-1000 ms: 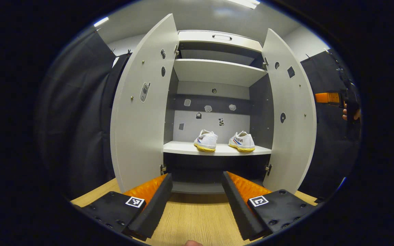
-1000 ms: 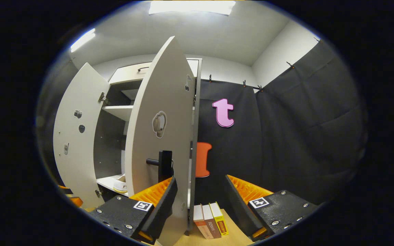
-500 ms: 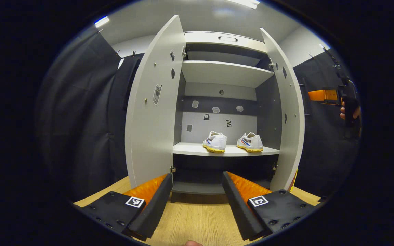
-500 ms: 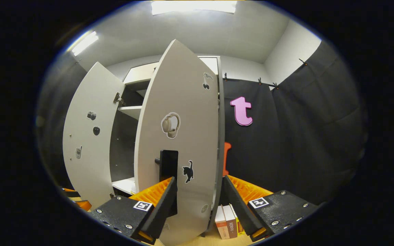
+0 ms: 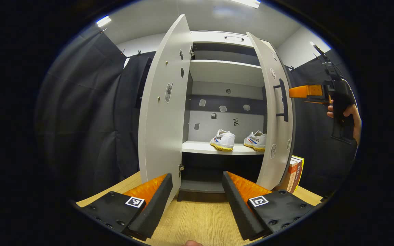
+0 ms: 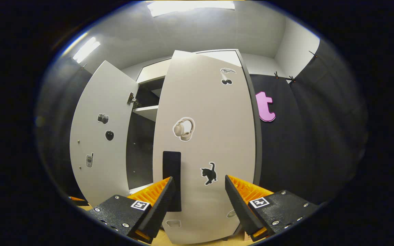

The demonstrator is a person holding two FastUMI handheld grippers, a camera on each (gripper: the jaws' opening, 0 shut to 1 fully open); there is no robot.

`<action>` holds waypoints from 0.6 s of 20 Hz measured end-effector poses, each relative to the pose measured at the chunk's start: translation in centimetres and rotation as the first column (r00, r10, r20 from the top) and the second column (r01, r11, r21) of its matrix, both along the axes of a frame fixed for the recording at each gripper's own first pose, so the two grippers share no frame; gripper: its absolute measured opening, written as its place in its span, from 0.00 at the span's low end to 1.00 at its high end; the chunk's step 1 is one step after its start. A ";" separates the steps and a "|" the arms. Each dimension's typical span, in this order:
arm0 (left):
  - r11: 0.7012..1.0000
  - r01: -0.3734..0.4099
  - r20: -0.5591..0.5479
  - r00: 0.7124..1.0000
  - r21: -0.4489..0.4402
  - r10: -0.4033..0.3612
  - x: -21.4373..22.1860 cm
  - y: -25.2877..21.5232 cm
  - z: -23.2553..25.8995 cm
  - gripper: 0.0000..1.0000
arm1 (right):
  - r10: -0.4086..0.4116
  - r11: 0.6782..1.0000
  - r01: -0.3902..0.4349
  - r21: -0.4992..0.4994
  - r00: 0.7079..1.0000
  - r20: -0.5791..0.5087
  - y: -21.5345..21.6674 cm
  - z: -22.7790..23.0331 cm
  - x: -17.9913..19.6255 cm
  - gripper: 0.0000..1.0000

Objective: Grab one shoe with the right hand and put it into the shoe cabinet, grab the other shoe with the left hand and put it into the shoe cabinet; then close the right door with the right hand and the left door with the left hand.

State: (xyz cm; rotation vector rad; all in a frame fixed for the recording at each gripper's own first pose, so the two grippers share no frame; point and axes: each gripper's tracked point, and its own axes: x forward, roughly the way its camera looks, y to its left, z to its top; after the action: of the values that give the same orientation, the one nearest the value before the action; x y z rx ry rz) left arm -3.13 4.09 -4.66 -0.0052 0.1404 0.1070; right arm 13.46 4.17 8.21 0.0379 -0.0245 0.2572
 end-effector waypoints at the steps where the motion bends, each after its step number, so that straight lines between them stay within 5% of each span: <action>1: 1.000 -0.004 -0.003 1.000 0.000 0.004 -0.1 0.1 -0.1 0.94 | -0.001 1.000 0.001 -0.005 1.000 0.007 0.2 0.1 0.4 0.90; 12: 1.000 -0.016 -0.001 1.000 0.008 0.016 -0.4 1.3 0.2 0.94 | -0.021 1.000 0.020 -0.016 1.000 -0.018 2.2 -1.1 3.7 0.90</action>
State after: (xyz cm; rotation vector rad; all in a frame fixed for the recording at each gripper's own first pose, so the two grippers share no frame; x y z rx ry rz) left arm -3.54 5.39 -4.44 0.0013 0.1413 0.1231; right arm 17.19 6.37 7.07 0.0243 -0.0051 0.2364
